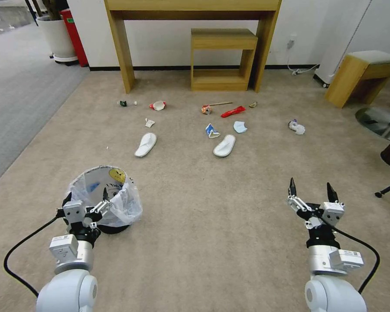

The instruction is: Pick up the trash bin and place the garbage on the floor into it.

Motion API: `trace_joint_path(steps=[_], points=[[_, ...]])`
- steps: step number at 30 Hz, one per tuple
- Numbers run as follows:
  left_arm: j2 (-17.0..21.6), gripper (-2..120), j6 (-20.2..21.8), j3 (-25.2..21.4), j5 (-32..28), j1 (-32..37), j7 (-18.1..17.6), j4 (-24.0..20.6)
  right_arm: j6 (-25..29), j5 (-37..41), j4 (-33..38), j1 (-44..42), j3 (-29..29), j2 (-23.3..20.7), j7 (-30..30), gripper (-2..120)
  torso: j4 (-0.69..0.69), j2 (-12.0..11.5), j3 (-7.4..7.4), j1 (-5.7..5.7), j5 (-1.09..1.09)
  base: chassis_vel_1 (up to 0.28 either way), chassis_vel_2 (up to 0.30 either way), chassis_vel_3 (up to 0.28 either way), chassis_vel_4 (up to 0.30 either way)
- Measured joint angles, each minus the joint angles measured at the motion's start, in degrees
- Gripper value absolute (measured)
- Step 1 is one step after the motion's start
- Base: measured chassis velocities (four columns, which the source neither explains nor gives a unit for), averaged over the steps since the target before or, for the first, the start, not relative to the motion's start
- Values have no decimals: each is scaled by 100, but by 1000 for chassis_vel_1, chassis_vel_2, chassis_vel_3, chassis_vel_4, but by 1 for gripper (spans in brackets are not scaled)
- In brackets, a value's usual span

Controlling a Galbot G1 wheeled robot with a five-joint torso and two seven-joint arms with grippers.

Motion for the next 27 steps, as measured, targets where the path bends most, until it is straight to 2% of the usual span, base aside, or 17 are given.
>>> trace_joint_path(steps=[9, 19, 27], points=[[-16, 100, 1, 4, 3, -4, 0, 7, -191, 16, 44, -11, -4, 8, 94, 100, 0, 0, 0, 0, 0, 0, 0, 0, 0], [-47, 100, 1, 30, 47, 6, 0, 12, -84, 23, 10, 40, 24, -17, 119, 100, 0, 0, 0, 0, 0, 0, 0, 0, 0], [-30, 100, 1, 12, 45, 15, 0, 8, -206, 2, 59, 21, 48, -15, 69, 100, 0, 0, 0, 0, 0, 0, 0, 0, 0]])
